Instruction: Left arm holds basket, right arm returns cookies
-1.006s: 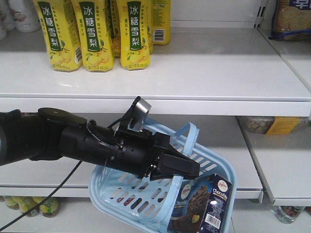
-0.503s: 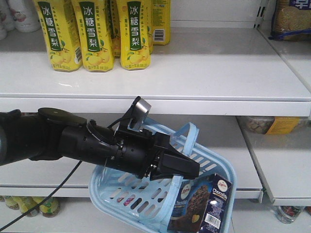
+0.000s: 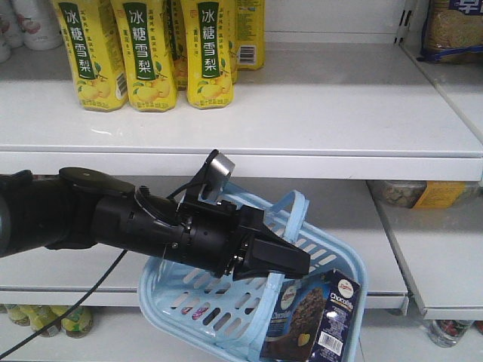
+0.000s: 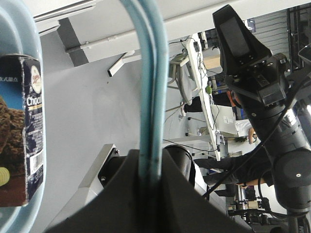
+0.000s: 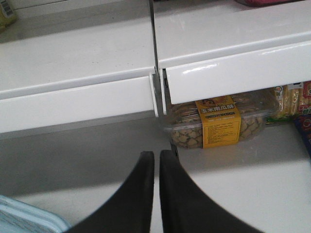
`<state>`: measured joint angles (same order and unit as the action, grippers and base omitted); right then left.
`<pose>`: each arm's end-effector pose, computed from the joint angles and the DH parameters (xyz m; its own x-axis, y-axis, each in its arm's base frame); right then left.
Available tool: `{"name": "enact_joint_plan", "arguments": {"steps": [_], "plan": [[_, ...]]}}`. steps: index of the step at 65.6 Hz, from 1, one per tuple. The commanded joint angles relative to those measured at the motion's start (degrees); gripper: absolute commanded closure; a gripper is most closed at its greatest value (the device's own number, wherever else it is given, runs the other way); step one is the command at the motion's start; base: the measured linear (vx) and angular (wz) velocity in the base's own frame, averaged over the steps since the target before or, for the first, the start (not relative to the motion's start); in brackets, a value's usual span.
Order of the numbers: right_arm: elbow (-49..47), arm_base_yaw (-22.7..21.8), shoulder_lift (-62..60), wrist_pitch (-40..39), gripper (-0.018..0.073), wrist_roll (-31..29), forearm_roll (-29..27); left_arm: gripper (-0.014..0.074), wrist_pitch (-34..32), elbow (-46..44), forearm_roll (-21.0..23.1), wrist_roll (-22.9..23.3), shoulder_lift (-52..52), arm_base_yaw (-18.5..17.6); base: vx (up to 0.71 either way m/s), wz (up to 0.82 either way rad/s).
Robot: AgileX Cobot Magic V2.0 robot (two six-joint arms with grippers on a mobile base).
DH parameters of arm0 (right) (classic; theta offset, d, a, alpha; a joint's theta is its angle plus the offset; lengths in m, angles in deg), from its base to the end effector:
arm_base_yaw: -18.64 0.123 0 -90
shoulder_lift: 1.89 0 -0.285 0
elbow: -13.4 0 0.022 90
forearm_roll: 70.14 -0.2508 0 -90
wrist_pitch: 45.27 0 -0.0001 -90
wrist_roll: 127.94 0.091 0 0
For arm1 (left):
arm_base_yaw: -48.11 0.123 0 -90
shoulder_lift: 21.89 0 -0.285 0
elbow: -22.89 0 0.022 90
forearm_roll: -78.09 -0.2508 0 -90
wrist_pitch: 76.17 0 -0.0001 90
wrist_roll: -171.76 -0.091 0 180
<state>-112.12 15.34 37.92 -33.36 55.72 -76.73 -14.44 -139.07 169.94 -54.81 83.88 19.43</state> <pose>0.1201 -0.0048 0.2833 -0.2668 0.1912 -0.9446 0.0830 0.9810 0.1751 0.2557 -0.2312 0.2542 -0.9580 0.1264 -0.2574 0.2797 0.2135 -0.9360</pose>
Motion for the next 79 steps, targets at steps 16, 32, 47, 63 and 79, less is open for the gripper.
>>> {"name": "enact_joint_plan", "arguments": {"steps": [16,32,47,63,79], "plan": [[-2.1,-0.1,0.3,-4.8,0.0412,-0.1,0.0,0.0599,-1.4,-2.5,9.7,-1.7,-3.0,0.7,0.00,0.00],[-2.1,-0.1,0.3,-4.8,0.0178,-0.1,-0.3,0.0599,-1.4,-2.5,9.7,-1.7,-3.0,0.7,0.00,0.00],[-2.1,1.3,0.3,-1.5,0.0090,-0.2,-10.7,0.0599,-1.4,-2.5,9.7,-1.7,-3.0,0.7,0.00,0.00],[-2.1,13.4,6.2,4.9,0.0087,-0.7,-20.1,0.0599,-1.4,-2.5,9.7,-1.7,-3.0,0.7,0.00,0.00],[-2.1,24.2,16.4,6.8,0.0087,-0.7,-29.3,0.0599,-1.4,-2.5,9.7,-1.7,-3.0,0.7,0.00,0.00]]}}
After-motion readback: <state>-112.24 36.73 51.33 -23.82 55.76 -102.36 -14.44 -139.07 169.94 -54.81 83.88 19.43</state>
